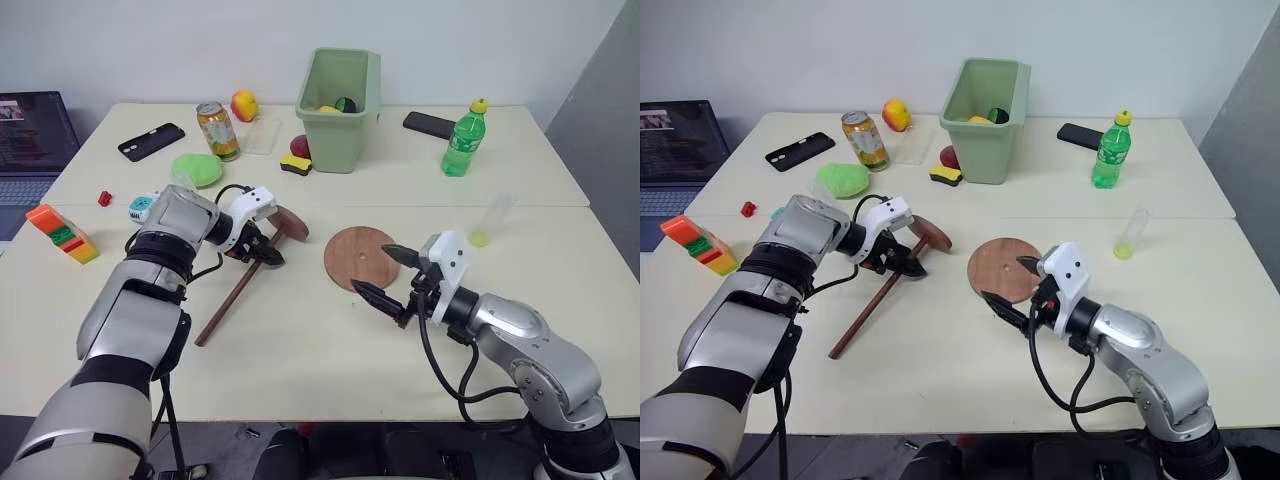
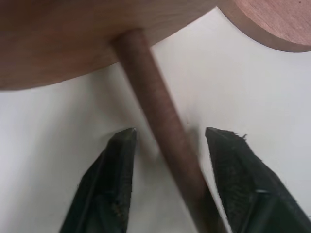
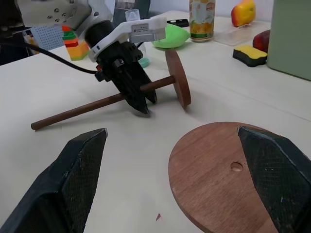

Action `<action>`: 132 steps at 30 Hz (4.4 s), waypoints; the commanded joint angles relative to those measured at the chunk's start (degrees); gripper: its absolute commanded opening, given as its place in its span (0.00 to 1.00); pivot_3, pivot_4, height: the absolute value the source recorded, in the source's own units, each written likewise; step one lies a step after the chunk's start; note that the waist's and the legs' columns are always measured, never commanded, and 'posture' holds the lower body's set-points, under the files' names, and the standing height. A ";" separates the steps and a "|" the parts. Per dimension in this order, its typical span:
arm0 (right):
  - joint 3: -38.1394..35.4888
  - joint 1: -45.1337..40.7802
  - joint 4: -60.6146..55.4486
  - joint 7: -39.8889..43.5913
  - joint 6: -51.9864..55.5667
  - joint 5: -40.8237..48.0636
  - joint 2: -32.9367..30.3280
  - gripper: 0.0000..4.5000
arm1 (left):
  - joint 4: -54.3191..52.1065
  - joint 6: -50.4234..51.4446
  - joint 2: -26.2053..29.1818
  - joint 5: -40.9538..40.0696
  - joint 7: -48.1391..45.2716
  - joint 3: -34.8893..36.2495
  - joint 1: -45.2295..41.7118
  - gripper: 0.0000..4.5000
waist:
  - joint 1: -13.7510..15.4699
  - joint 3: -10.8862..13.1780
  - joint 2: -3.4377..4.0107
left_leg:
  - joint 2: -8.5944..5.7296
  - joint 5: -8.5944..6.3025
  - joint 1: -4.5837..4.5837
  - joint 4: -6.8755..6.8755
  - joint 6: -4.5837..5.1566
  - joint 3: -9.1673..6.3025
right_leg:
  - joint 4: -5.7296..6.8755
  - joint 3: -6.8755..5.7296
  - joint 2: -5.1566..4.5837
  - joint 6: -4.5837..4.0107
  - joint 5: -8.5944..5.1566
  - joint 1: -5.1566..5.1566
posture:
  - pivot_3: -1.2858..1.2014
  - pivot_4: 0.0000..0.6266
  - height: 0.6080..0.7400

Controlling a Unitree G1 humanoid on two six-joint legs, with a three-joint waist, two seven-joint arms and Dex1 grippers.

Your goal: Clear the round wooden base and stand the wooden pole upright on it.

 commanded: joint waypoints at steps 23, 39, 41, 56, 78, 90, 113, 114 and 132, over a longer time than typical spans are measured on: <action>-6.71 10.09 -8.15 2.15 0.11 3.65 -6.60 1.00 | -22.42 0.00 -15.24 -27.50 22.38 34.25 -5.93 0.06 | 1.36 -0.01 -0.17 | -0.07 0.00 -0.07 0.14 -0.01 -0.01 | -0.01 -0.04 -0.19 0.02 0.00 0.09 | 0.52 0.24 1.00; -5.73 14.33 -5.95 -3.89 -4.66 -3.91 -3.17 1.00 | -20.80 -23.76 -32.89 -25.55 27.57 29.47 5.33 0.06 | 1.52 -0.01 -0.17 | -0.05 0.01 -0.02 0.15 0.00 0.15 | 0.08 0.07 -0.08 0.00 0.00 0.08 | 0.52 0.24 1.00; -5.71 14.23 -7.34 -4.46 -4.14 -3.22 -2.32 1.00 | -19.65 -27.92 -32.53 -23.30 27.54 27.94 6.09 0.06 | 1.51 -0.01 -0.17 | -0.05 0.01 0.00 0.15 0.00 0.15 | 0.07 0.07 -0.08 0.00 0.00 0.09 | 0.52 0.24 1.00; -3.40 12.95 -11.13 -5.17 -3.28 -3.20 -2.12 1.00 | -11.67 -31.63 -35.74 -24.20 28.47 28.99 4.50 0.06 | 1.65 -0.02 -0.18 | -0.07 0.01 -0.01 0.15 0.00 0.11 | 0.04 0.03 -0.09 0.01 0.00 0.11 | 0.52 0.24 1.00; -4.71 13.85 -10.09 -6.49 -3.02 -5.00 -2.17 1.00 | -3.20 -39.24 -32.18 -20.05 25.83 26.22 5.02 0.06 | 1.52 -0.25 -0.22 | -0.06 0.00 0.30 0.16 0.02 0.08 | 0.05 0.04 -0.06 0.01 0.00 0.39 | 0.52 0.24 1.00; -5.10 12.97 -9.84 -7.27 -2.14 -4.68 -1.47 1.00 | -9.18 -34.77 -35.05 -21.89 25.75 25.65 9.26 0.06 | 1.74 -0.44 -0.23 | -0.06 0.00 0.47 0.13 0.02 0.04 | -0.06 0.02 -0.08 0.01 0.00 0.65 | 0.52 0.24 1.00; -5.82 13.22 -10.23 -8.21 -1.31 -4.40 -0.35 1.00 | -10.58 -38.19 -34.96 -19.43 23.39 23.17 11.52 0.06 | 2.04 -0.44 -0.23 | -0.06 -0.01 0.55 0.07 0.03 0.05 | -0.09 0.02 -0.07 0.02 0.00 0.70 | 0.52 0.24 1.00; -6.32 13.51 -10.32 -8.48 -1.20 -4.03 -0.02 1.00 | -11.22 -37.44 -34.68 -19.60 23.43 23.15 12.20 0.06 | 2.02 -0.45 -0.23 | -0.05 -0.01 0.55 0.07 0.03 0.05 | -0.08 0.02 -0.07 0.02 -0.01 0.71 | 0.52 0.24 1.00; -9.95 16.08 -13.88 -12.15 4.64 0.12 1.84 1.00 | -20.24 -28.98 -30.42 -17.83 24.72 18.22 24.01 0.06 | 1.78 -1.81 -0.29 | 0.02 -0.15 1.12 -0.09 0.28 0.03 | -0.24 0.08 0.00 0.03 -0.01 1.25 | 0.52 0.24 1.00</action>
